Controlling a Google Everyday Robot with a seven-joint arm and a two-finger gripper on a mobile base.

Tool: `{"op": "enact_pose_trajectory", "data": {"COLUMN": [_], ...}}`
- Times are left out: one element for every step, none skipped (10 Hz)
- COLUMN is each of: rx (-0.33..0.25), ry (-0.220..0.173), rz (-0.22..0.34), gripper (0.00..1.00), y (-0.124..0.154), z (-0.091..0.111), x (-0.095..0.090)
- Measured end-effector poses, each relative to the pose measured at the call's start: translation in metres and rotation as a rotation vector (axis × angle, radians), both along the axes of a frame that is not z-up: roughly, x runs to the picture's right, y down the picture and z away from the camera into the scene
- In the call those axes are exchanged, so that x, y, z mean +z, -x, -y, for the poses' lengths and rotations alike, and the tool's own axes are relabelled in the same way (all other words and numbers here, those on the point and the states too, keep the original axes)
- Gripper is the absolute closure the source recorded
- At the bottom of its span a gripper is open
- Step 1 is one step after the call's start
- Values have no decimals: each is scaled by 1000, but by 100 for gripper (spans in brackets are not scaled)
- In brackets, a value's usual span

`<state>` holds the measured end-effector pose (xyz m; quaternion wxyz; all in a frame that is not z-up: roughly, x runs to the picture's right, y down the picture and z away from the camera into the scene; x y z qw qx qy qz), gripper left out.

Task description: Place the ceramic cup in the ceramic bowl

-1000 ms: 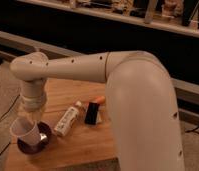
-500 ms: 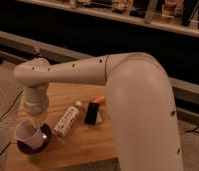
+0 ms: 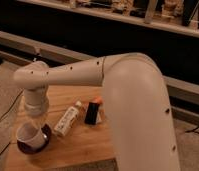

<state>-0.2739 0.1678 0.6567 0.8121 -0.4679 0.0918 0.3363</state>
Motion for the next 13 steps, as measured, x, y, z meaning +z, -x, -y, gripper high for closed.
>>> {"op": "enact_pose_trajectory", "data": {"rx": [5, 8, 11, 13, 15, 16, 16, 18, 19, 20, 21, 22, 22], "ry": [-10, -16, -22, -27, -29, -29, -28, -26, -24, -21, -17, -15, -12], "rz": [5, 8, 9, 10, 9, 8, 6, 4, 5, 4, 4, 4, 5], "gripper": [77, 68, 58, 46, 38, 28, 23, 20, 20, 20, 20, 20, 20], "y": [1, 2, 2, 3, 2, 3, 2, 2, 2, 1, 1, 1, 2], "z": [0, 0, 0, 0, -1, -1, -2, -2, -2, -3, -4, -4, -5], "x": [2, 3, 4, 5, 5, 5, 5, 5, 5, 5, 5, 5, 5]}}
